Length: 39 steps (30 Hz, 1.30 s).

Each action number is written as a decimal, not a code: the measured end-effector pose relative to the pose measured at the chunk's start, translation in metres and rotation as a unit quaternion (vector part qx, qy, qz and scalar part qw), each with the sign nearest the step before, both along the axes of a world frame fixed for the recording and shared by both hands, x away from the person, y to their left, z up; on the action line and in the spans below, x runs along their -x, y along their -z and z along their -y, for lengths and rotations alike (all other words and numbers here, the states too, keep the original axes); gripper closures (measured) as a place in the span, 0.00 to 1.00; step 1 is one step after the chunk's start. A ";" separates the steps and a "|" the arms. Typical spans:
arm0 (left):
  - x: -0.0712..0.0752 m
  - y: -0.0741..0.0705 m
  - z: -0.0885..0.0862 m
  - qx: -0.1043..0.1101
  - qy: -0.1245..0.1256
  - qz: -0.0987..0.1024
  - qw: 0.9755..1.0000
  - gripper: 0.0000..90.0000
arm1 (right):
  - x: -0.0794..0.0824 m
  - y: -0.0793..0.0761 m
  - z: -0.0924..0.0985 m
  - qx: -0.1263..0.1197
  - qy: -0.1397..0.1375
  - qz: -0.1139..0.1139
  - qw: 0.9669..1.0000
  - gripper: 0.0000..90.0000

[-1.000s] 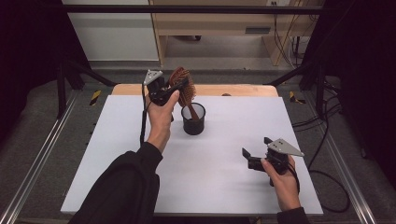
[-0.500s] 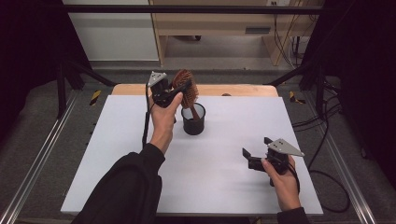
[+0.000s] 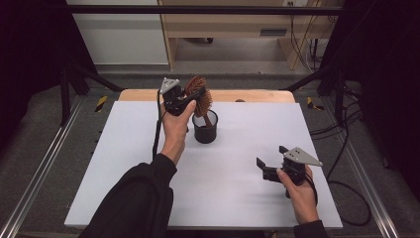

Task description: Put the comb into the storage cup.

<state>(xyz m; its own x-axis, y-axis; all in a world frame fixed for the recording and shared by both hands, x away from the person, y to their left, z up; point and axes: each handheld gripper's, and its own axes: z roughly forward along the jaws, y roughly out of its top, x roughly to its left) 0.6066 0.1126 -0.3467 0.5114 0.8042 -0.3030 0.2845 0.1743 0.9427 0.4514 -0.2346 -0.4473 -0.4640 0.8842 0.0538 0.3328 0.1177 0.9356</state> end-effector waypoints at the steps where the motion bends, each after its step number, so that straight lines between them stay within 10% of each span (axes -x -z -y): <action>1: 0.000 0.000 0.000 -0.001 0.001 0.000 1.000 0.56 | 0.000 0.000 0.000 0.002 0.000 -0.001 1.000 0.04; 39: -0.004 0.008 0.002 0.001 0.003 -0.014 1.000 0.55 | 0.000 0.002 -0.001 0.009 -0.002 -0.008 1.000 0.05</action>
